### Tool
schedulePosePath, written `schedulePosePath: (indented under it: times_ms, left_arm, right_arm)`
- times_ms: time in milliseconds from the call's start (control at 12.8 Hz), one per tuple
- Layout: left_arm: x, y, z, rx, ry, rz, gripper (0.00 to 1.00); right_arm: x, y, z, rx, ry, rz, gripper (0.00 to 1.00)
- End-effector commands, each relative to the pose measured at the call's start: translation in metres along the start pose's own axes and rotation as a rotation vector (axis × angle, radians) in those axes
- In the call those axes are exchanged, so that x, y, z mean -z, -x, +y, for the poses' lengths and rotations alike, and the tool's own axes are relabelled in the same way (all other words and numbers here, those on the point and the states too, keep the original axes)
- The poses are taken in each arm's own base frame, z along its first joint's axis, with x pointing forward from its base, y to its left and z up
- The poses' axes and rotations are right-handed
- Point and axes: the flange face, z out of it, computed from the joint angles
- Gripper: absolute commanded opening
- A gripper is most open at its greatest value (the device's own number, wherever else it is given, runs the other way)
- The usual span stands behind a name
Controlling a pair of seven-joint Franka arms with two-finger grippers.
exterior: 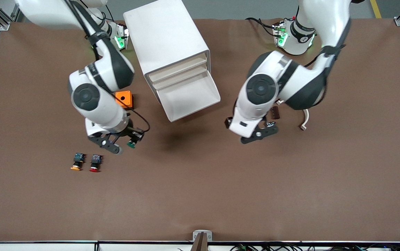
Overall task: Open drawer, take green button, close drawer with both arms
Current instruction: 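Set the green button by the red button while the left gripper shuts the drawer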
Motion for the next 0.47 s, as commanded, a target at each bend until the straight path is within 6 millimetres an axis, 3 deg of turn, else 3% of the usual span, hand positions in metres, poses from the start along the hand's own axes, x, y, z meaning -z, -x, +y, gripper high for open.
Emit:
schedulePosePath:
  times_ms: [0,78,234,391]
  left_arm:
    - [-0.053,0.024,0.047,-0.104,0.101,0.07,0.99]
    - [-0.081,0.029,0.065,-0.13,0.137,0.088,0.99]
    - [-0.129,0.029,0.081,-0.168,0.162,0.122,0.99]
    - [-0.159,0.04,0.09,-0.201,0.149,0.119,1.0]
  right_arm:
    - [-0.019,-0.034,0.029,0.103,-0.014,-0.033,0.0]
    - [-0.026,-0.047,0.04,0.143,-0.021,-0.027,0.0]
    - [-0.046,-0.068,0.057,0.189,-0.04,-0.024,0.0]
    - [-0.071,-0.085,0.07,0.225,-0.062,-0.015,0.01]
